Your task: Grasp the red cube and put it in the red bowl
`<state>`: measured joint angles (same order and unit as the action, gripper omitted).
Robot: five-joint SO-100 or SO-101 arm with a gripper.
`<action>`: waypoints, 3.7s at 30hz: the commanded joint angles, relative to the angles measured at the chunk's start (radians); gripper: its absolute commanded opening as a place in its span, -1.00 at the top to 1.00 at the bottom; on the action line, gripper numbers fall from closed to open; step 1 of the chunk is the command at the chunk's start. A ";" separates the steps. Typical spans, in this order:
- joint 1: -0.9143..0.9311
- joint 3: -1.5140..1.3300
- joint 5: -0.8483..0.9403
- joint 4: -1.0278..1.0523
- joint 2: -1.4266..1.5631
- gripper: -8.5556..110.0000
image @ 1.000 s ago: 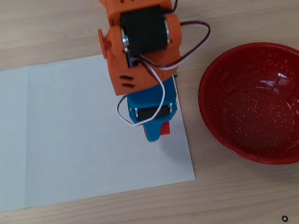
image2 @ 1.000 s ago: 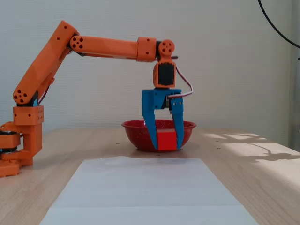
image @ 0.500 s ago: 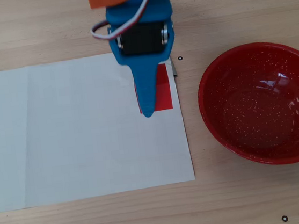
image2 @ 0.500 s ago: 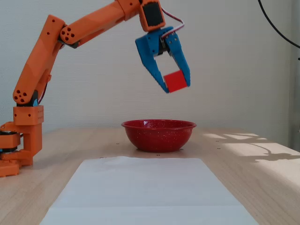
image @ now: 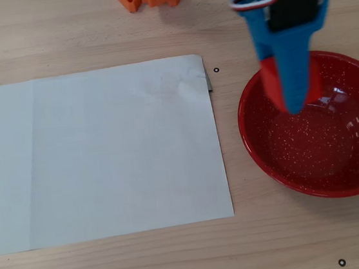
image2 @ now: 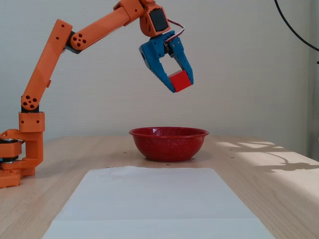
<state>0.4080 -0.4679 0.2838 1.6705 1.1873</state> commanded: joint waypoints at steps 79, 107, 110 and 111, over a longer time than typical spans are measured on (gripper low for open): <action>-0.336 -1.448 -0.034 -0.681 1.224 0.85; -0.305 -2.619 -0.144 -1.233 1.956 0.85; -0.318 -2.672 -0.158 -1.180 2.011 0.85; -0.318 -2.672 -0.158 -1.134 2.025 0.85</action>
<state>0.0782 -3.1247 0.1473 0.4832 3.1738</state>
